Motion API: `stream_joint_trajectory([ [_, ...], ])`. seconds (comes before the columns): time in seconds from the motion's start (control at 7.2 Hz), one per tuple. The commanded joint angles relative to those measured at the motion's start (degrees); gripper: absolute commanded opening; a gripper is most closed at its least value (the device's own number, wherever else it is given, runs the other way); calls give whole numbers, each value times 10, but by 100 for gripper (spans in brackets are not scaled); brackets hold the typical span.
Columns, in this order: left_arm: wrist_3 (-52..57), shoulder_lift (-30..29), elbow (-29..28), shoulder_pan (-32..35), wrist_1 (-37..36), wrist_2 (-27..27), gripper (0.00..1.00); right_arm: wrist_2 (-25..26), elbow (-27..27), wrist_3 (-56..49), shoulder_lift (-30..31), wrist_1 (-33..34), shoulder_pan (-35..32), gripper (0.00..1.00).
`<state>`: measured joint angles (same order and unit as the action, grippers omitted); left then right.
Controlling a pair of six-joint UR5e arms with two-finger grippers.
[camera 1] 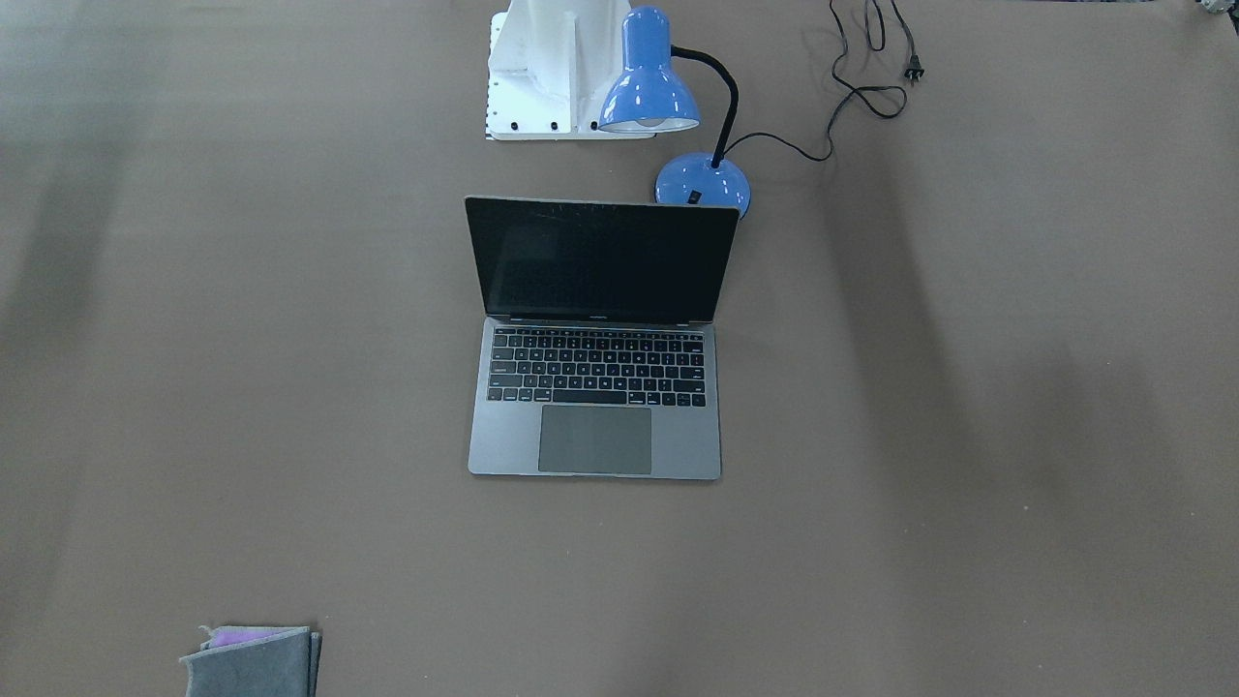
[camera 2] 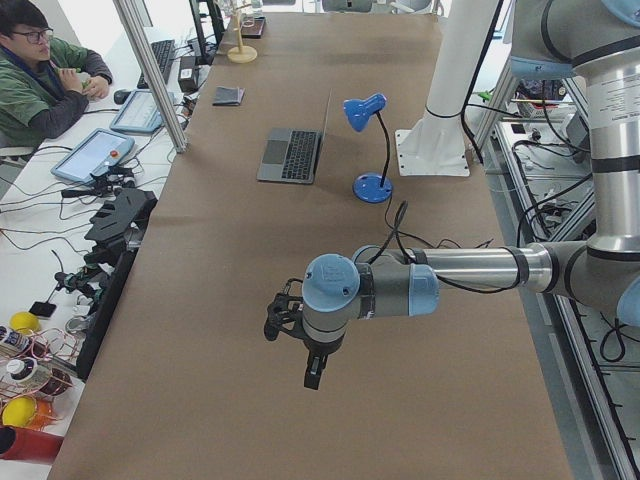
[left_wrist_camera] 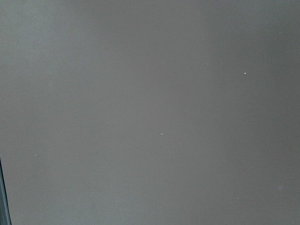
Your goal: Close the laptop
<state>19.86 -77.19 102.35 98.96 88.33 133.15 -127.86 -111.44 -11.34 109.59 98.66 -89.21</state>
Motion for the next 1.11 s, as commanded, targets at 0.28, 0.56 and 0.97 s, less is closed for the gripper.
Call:
stream_joint_trajectory([
  [0.28,-1,14,21,-1,0,1,99,0,-3,0,-1,-9,1,100],
  [0.56,-3,6,26,-3,2,5,99,-57,0,8,2,-119,0,100],
  [0.97,-3,-42,52,-3,9,9,99,-142,-24,35,-17,-170,-1,100],
])
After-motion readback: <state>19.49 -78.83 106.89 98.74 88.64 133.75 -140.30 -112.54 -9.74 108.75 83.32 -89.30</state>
